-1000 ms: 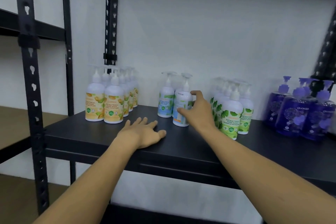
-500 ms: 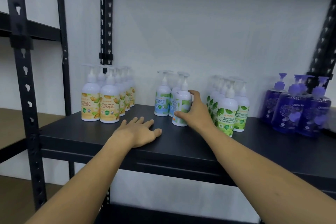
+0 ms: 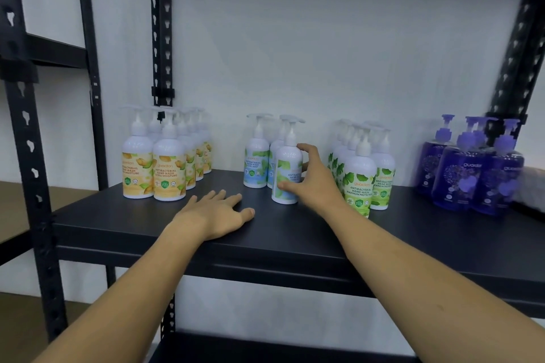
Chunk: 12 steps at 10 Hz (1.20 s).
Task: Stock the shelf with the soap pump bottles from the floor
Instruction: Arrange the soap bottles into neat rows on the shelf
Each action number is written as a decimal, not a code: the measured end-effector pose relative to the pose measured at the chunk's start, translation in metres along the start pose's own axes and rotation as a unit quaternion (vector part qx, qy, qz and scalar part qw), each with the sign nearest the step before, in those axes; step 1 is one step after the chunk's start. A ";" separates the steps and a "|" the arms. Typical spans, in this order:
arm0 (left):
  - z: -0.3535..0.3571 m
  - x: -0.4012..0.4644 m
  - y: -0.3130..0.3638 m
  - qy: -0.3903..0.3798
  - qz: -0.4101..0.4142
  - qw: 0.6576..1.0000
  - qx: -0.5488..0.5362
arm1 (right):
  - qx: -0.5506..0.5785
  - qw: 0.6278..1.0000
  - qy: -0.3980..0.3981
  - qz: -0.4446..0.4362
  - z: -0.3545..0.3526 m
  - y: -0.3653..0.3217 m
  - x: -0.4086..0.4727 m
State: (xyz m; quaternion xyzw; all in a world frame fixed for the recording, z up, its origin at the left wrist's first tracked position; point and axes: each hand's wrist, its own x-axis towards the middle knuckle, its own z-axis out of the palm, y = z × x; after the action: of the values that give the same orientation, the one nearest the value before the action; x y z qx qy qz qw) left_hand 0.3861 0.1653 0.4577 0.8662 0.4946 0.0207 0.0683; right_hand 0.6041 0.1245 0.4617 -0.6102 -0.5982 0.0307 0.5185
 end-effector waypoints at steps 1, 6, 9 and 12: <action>0.000 0.002 0.000 -0.001 -0.001 1.000 0.000 | -0.006 1.000 0.002 -0.009 0.003 -0.002 0.000; -0.001 0.000 0.001 0.002 -0.001 1.000 -0.007 | -0.040 0.999 0.014 -0.025 0.007 -0.002 0.001; -0.001 0.000 0.000 0.001 -0.001 1.000 -0.005 | -0.062 0.998 0.011 -0.026 0.011 0.000 0.003; 0.001 0.002 -0.001 -0.003 0.000 1.000 -0.006 | -0.084 0.996 0.022 -0.035 0.018 0.001 0.006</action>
State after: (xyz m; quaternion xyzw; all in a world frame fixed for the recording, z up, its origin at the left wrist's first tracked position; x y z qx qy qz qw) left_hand 0.3860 0.1674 0.4564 0.8659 0.4941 0.0208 0.0748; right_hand 0.5944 0.1403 0.4564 -0.6308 -0.6083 -0.0515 0.4790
